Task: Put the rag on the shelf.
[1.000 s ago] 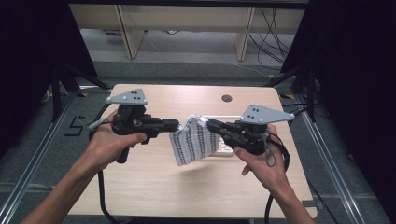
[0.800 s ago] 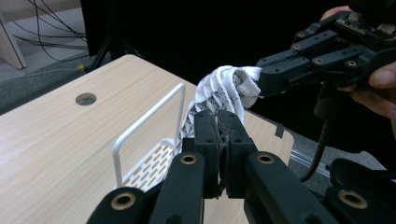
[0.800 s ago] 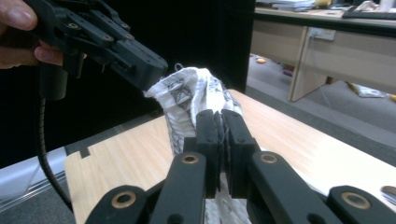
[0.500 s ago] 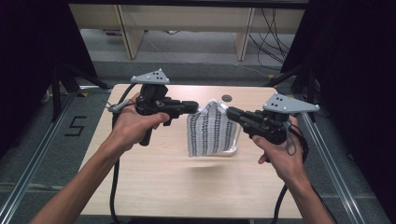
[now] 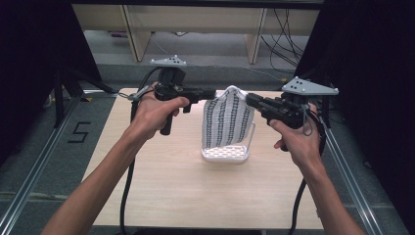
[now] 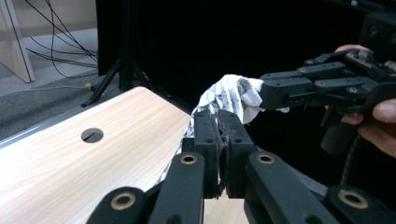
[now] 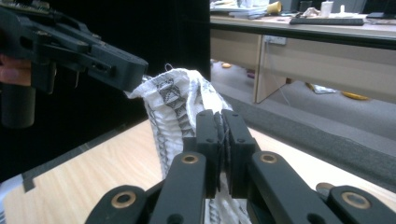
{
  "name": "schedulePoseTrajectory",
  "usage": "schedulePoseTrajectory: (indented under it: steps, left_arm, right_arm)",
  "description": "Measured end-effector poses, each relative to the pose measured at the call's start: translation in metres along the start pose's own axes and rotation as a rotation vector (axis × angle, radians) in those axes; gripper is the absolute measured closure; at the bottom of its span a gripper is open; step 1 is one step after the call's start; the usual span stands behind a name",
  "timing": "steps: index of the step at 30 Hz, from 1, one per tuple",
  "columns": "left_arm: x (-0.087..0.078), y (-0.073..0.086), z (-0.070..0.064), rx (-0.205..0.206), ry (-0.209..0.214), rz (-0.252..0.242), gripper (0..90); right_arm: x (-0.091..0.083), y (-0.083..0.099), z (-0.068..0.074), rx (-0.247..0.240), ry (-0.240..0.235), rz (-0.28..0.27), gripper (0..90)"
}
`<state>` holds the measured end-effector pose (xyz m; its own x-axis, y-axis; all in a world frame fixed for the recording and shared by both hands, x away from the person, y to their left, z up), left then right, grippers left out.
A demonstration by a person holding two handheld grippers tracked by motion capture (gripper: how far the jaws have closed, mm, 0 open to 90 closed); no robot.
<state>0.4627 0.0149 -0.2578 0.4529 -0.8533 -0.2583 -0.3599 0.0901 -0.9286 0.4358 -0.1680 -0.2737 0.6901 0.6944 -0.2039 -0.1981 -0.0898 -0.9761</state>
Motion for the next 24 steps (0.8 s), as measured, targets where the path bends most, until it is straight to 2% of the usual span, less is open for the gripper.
schedulePoseTrajectory:
  steps: [2, 6, 8, 11, 14, 15, 16, 20, 21, 24]
  left_arm:
    - [0.006, -0.003, 0.004, -0.011, -0.005, -0.004, 86.7]
    - [0.017, -0.007, 0.015, -0.035, -0.022, -0.009, 86.6]
    - [0.023, -0.008, 0.022, -0.052, -0.029, -0.016, 86.5]
    - [0.031, -0.008, 0.036, -0.092, -0.051, -0.033, 86.4]
    - [0.039, -0.005, 0.052, -0.133, -0.064, -0.031, 86.1]
    - [0.041, -0.004, 0.056, -0.141, -0.067, -0.03, 86.1]
    - [0.043, -0.004, 0.058, -0.148, -0.07, -0.031, 86.1]
    - [0.05, -0.001, 0.069, -0.174, -0.078, -0.036, 86.0]
    - [0.052, 0.0, 0.072, -0.177, -0.085, -0.03, 85.8]
    - [0.059, 0.006, 0.08, -0.188, -0.103, -0.014, 85.2]
  right_arm:
    - [0.005, -0.002, -0.006, -0.001, 0.007, -0.003, 87.0]
    - [0.017, -0.005, -0.014, 0.034, 0.016, 0.016, 87.0]
    - [0.023, -0.005, -0.021, 0.02, 0.026, 0.024, 87.0]
    - [0.034, -0.004, -0.029, 0.051, 0.035, 0.027, 86.9]
    - [0.046, -0.001, -0.043, 0.061, 0.047, 0.038, 86.8]
    - [0.049, 0.001, -0.045, 0.092, 0.055, 0.047, 86.8]
    - [0.053, 0.001, -0.05, 0.084, 0.054, 0.042, 86.8]
    - [0.067, 0.008, -0.06, 0.114, 0.051, 0.065, 86.7]
    - [0.07, 0.01, -0.062, 0.135, 0.058, 0.075, 86.6]
    - [0.08, 0.017, -0.071, 0.136, 0.07, 0.091, 86.5]
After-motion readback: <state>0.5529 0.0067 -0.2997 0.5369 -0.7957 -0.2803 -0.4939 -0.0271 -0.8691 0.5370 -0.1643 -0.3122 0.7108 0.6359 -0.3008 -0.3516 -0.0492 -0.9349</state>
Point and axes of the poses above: each handheld gripper's, and its own axes: x roughly forward along the jaws, y roughly out of its underside, z roughly to its left, the point moved 7 cm from there along x, roughly forward along the jaws, and after that the axes turned 4 degrees about -z, right-handed, at the moved point
